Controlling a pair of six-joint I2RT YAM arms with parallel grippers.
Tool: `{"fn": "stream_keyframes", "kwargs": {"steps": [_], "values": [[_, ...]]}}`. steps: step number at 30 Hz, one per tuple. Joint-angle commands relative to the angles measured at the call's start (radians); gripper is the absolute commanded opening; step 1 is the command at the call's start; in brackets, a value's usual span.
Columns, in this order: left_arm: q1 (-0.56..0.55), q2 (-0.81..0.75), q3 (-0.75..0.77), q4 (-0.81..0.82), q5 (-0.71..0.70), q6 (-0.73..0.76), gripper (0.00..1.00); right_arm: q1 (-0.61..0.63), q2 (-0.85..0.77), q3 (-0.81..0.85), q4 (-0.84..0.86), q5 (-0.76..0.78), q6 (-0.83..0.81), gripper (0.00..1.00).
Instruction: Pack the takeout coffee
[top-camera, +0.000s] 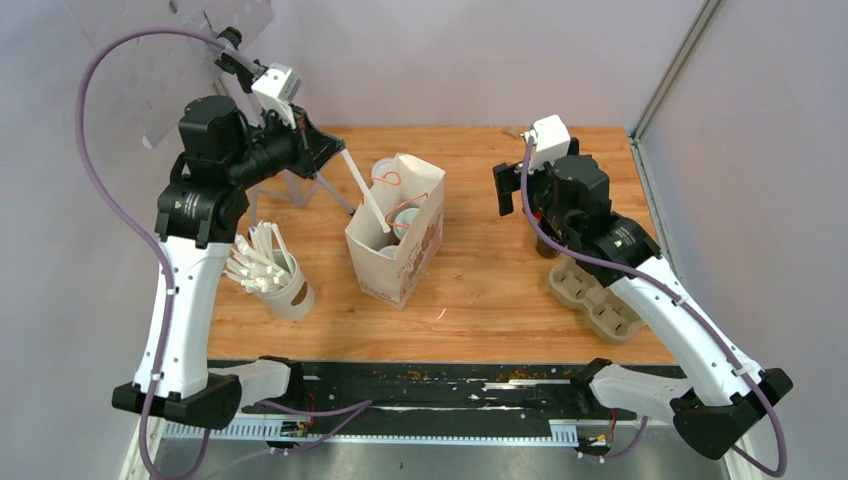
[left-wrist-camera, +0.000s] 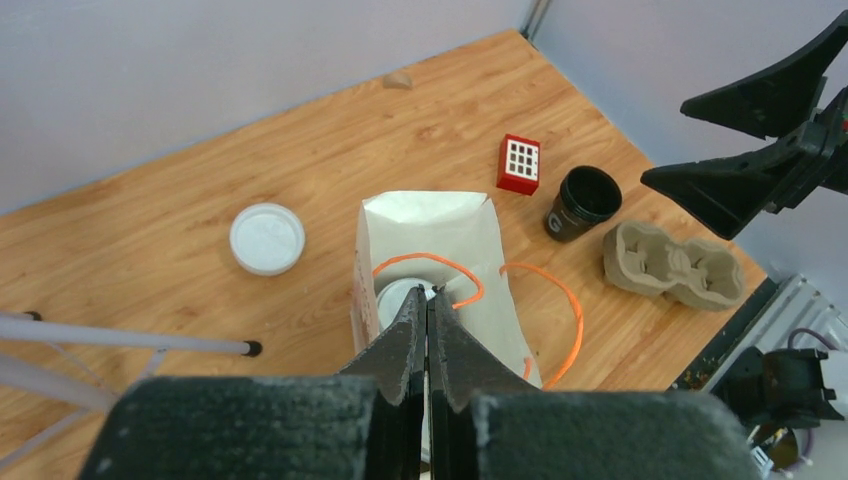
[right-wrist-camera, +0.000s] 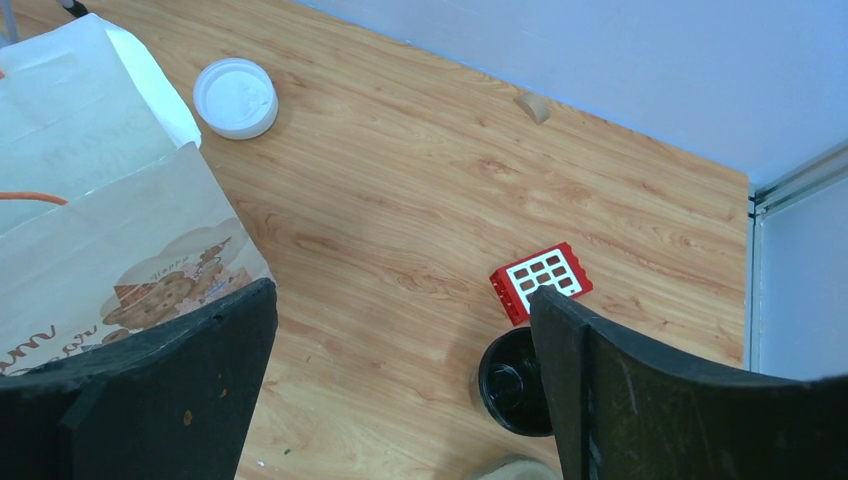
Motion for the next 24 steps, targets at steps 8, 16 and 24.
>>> {"fn": "stream_keyframes", "kwargs": {"steps": [8, 16, 24], "values": [[-0.15, 0.235, 0.239, -0.219, -0.039, 0.112, 0.03, 0.001, -0.07, -0.074, 0.107, 0.091, -0.084, 0.99], [-0.174, 0.358, 0.381, -0.275, -0.038, 0.059, 0.41, 0.0, -0.094, -0.102, 0.121, 0.113, -0.112, 1.0], [-0.174, 0.367, 0.48, -0.3, -0.115, 0.017, 0.57, 0.0, -0.087, -0.093, 0.1, 0.087, -0.099, 1.0]]}}
